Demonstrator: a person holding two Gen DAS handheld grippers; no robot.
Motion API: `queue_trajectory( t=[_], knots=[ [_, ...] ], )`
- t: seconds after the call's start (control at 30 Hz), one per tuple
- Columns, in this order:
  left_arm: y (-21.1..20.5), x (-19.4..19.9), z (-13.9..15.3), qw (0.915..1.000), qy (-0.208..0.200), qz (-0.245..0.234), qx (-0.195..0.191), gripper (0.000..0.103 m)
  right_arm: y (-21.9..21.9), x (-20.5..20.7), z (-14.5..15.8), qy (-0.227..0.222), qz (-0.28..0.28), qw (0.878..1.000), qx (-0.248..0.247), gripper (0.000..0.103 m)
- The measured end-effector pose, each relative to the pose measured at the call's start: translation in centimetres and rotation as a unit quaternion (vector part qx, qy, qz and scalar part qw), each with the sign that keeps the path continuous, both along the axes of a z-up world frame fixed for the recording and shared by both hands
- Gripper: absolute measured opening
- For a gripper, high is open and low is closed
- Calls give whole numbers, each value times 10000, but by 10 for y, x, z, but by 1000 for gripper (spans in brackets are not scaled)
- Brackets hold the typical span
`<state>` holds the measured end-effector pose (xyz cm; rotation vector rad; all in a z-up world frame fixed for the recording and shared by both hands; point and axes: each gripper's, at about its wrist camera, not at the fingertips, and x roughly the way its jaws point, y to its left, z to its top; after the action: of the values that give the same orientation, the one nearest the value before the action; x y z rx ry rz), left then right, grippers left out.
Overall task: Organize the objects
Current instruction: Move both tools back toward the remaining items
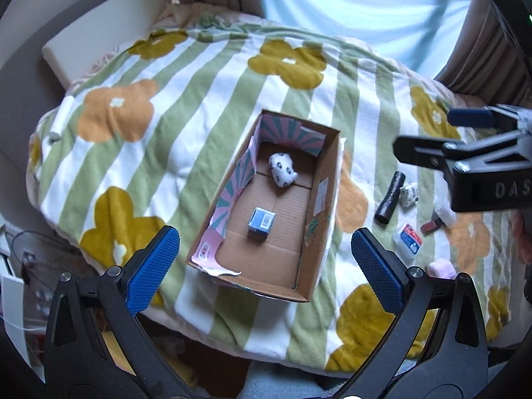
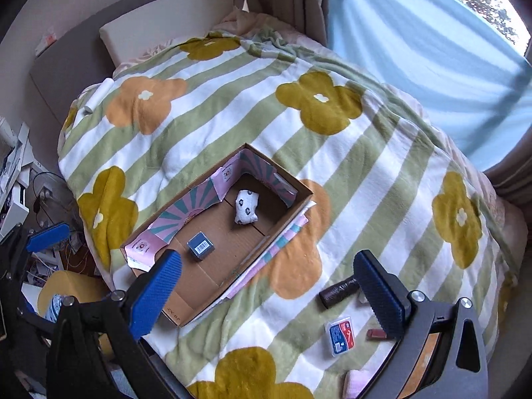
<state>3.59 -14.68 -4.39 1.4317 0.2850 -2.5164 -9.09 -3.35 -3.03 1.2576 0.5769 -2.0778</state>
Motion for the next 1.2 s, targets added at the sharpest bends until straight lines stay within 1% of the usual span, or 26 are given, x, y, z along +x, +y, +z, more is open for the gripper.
queue_trajectory(
  t=[0.13,0.23,0.3,0.4,0.47,0.53,0.63,0.73,0.87,1.03,1.2],
  knots=[
    [13,-3,16,9995,184,-241,8,103,37,13,19,298,-528,9981,-51,103],
    [32,-9,27,9980,292,-541,-119,103,68,21,30,408,-984,9943,-100,103],
    [47,-13,34,9961,375,-787,-94,103,92,24,36,417,-1368,9895,-199,103],
    [71,-21,41,9922,468,-1152,-53,103,132,28,38,335,-1988,9786,-404,103],
    [88,-26,44,9890,498,-1393,-68,103,160,31,39,354,-2414,9683,-531,103],
    [105,-30,44,9858,506,-1599,-74,103,186,36,39,413,-2741,9588,-623,103],
    [126,-34,42,9817,479,-1843,-61,103,219,43,38,510,-3147,9457,-630,103],
    [144,-39,40,9782,426,-2034,-51,103,245,50,35,509,-3439,9353,-662,103],
    [162,-43,36,9743,380,-2219,-28,103,269,54,29,440,-3665,9266,-714,103],
    [185,-47,24,9701,211,-2418,-16,103,291,51,23,353,-3805,9213,-722,103],
    [206,-52,10,9653,21,-2610,-48,103,309,39,12,180,-3905,9173,-757,103]
  ],
)
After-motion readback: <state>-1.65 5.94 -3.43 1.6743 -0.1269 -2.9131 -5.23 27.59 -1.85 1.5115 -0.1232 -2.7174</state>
